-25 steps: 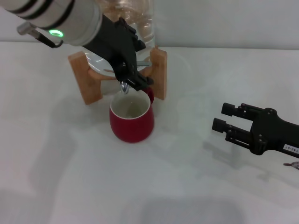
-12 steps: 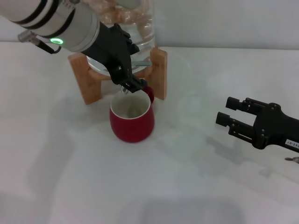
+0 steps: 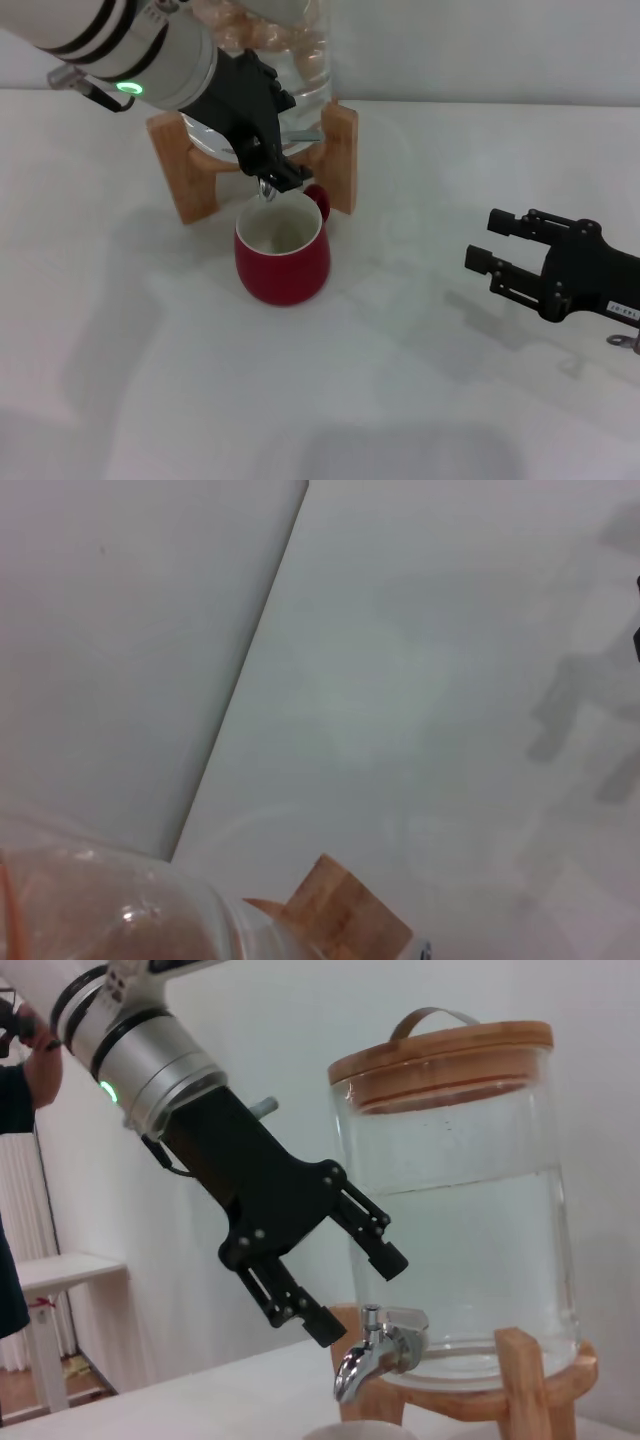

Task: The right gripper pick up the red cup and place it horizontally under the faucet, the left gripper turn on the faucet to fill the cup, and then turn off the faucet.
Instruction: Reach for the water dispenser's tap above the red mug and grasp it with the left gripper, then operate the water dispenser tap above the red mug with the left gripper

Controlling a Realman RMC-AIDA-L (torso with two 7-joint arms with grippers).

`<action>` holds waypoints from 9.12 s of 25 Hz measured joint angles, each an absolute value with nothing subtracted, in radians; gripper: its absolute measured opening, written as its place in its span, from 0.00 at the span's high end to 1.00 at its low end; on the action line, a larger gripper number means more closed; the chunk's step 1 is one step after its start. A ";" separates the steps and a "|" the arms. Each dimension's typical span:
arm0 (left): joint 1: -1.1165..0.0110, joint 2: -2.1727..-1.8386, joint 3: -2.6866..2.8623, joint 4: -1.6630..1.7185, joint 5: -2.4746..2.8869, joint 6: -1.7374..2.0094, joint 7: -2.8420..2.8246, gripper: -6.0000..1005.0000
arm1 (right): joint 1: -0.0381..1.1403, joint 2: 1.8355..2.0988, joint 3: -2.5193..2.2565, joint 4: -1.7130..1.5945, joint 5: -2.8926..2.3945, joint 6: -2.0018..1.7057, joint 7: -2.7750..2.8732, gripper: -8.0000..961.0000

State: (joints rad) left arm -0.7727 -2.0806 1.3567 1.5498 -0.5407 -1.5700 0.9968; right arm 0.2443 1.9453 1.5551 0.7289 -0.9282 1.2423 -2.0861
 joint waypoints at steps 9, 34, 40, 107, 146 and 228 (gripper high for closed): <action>-0.791 -2.080 1.370 1.492 -0.548 -1.519 1.020 0.19 | 0.242 1.951 1.568 0.729 -0.928 1.238 -2.100 0.43; -0.873 -2.080 1.374 1.371 -0.568 -1.530 1.042 0.19 | 0.247 1.956 1.579 0.729 -0.928 1.230 -2.100 0.43; -0.868 -2.080 1.376 1.371 -0.566 -1.542 1.039 0.19 | 0.243 1.956 1.578 0.729 -0.928 1.230 -2.100 0.43; -0.583 -2.081 1.489 1.848 -0.600 -1.746 0.899 0.19 | 0.234 1.942 1.591 0.713 -0.928 1.245 -2.097 0.43; -0.646 -2.081 1.546 1.728 -0.486 -1.633 0.909 0.19 | 0.238 1.947 1.591 0.712 -0.928 1.240 -2.098 0.43; -0.745 -2.083 1.657 1.640 -0.425 -1.561 0.880 0.19 | 0.227 1.943 1.605 0.701 -0.928 1.250 -2.100 0.43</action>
